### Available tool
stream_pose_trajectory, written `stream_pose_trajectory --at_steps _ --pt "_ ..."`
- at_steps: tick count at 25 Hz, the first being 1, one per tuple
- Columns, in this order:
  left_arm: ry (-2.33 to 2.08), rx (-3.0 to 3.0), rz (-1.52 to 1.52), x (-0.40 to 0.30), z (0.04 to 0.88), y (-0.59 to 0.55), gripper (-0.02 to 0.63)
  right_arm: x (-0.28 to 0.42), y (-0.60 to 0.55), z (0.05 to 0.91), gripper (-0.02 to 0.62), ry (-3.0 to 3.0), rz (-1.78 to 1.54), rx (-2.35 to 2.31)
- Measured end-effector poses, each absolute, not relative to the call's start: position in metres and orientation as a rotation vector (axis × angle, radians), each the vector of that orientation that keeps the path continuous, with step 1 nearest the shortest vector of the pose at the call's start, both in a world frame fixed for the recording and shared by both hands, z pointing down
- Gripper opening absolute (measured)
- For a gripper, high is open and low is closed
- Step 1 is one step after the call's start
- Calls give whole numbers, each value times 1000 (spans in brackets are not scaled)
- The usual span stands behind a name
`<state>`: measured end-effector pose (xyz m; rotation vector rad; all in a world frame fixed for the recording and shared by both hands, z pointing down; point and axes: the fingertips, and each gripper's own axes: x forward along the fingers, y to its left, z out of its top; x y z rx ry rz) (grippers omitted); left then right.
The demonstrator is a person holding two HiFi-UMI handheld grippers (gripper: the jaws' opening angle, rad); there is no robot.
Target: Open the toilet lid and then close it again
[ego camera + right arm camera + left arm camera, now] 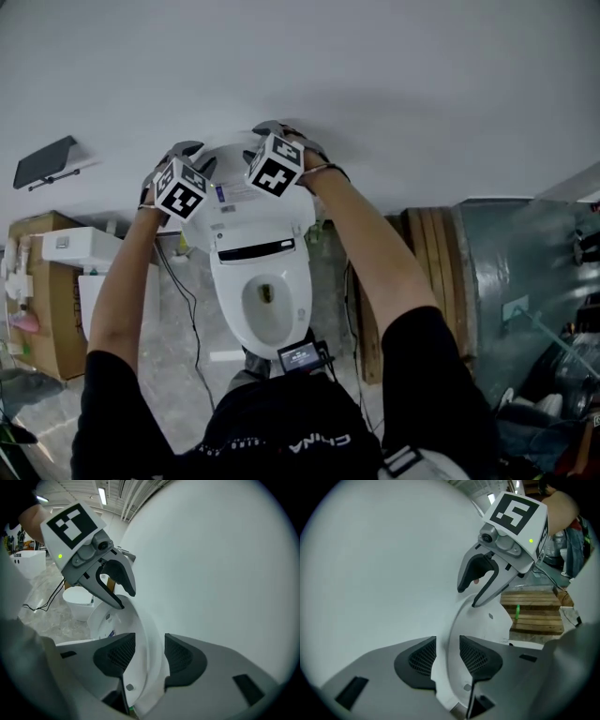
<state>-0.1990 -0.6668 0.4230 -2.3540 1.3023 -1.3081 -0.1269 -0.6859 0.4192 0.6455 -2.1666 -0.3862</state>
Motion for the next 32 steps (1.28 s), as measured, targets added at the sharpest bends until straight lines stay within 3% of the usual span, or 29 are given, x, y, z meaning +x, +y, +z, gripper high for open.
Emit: stream_pose_trajectory --at_steps 7,11,13,21,32 --pt "1243 -2382 -1434 -205 446 -691 140 -129 -712 434 180 -2134 -290 569" --pt "1247 -2349 -1444 -206 448 -696 134 -129 -712 440 126 -2118 -305 567" --pt "1242 -2335 -1445 -208 446 -692 97 -129 -708 439 126 -2125 -303 565" --pt "1181 -2345 -1456 -195 440 -646 98 -118 -659 435 136 -2062 -322 433" --pt "1022 -2408 -1363 -177 441 -547 144 -106 -563 443 160 -1998 -388 373"
